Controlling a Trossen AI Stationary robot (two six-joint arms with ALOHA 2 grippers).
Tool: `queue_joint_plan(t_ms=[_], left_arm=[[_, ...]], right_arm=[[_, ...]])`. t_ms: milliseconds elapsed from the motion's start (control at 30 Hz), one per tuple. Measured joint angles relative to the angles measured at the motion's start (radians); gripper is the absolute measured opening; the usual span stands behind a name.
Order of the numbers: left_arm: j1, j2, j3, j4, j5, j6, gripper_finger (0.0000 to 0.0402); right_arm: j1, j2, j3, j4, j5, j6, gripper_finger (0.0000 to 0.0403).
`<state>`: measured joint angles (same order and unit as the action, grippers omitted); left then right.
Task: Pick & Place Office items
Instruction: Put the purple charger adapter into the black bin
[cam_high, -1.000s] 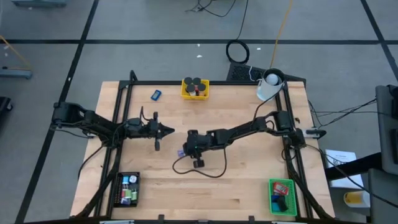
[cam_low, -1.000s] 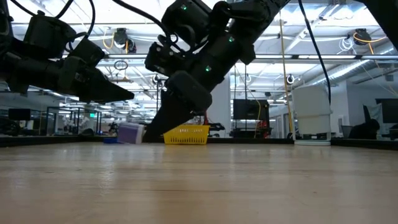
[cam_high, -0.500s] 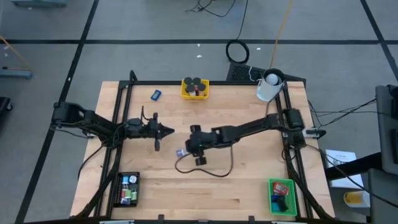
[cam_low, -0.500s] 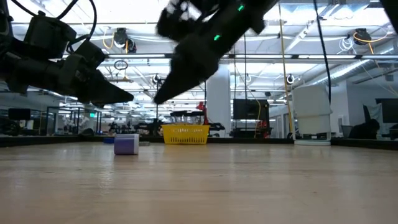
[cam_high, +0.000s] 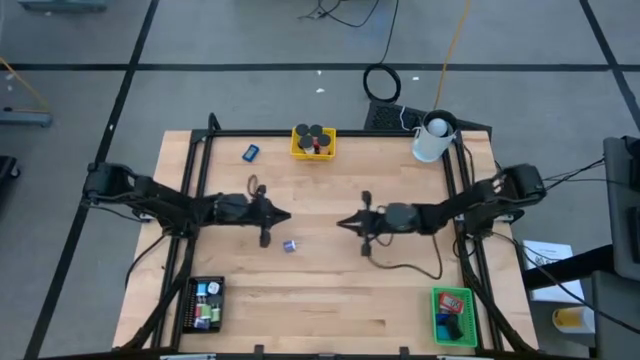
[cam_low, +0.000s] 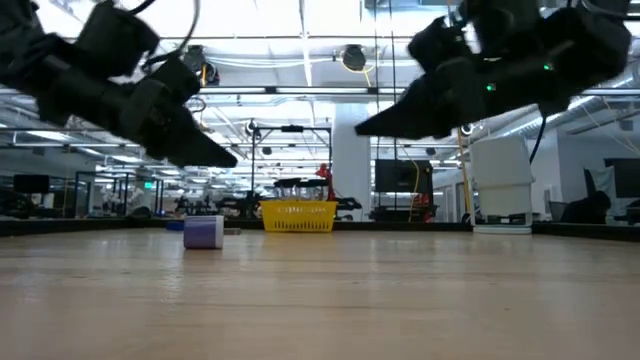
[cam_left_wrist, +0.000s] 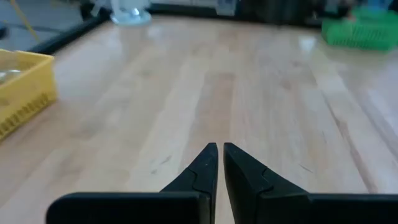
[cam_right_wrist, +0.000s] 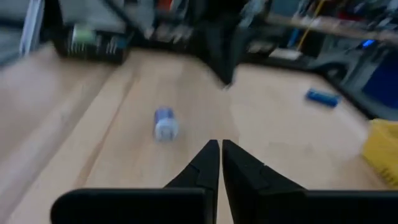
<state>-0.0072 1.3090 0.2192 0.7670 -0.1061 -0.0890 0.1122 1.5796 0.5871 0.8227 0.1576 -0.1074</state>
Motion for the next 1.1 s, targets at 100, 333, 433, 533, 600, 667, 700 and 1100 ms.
queue_joint_plan(t_ms=[100, 333, 433, 533, 600, 667, 700, 1100], left_arm=[[-0.019, 0.0, 0.111, -0.191, -0.003, 0.028, 0.003], [-0.056, 0.0, 0.389, -0.66, -0.016, -0.011, 0.0006], [-0.072, 0.0, 0.494, -0.862, -0.018, -0.059, 0.0022], [-0.089, 0.0, 0.566, -1.006, -0.022, -0.114, 0.0044], [-0.108, 0.0, 0.596, -1.071, -0.025, -0.143, 0.0061], [-0.123, 0.0, 0.625, -1.131, -0.026, -0.172, 0.0077], [-0.131, 0.0, 0.637, -1.161, -0.026, -0.182, 0.0085], [-0.136, 0.0, 0.653, -1.124, 0.053, -0.281, 0.005]], right_arm=[[-0.002, -0.058, -0.1, 0.135, 0.006, 0.026, 0.0012], [0.001, -0.136, -0.199, 0.25, 0.007, 0.043, 0.0003], [0.001, -0.139, -0.205, 0.267, 0.007, 0.042, 0.0001], [0.001, -0.138, -0.205, 0.265, 0.007, 0.043, 0.0001], [0.001, -0.138, -0.205, 0.265, 0.007, 0.043, 0.0001], [0.001, -0.138, -0.205, 0.265, 0.005, 0.043, 0.0001], [0.001, -0.138, -0.205, 0.265, 0.006, 0.043, 0.0001], [0.001, -0.138, -0.205, 0.257, 0.004, 0.043, 0.0001]])
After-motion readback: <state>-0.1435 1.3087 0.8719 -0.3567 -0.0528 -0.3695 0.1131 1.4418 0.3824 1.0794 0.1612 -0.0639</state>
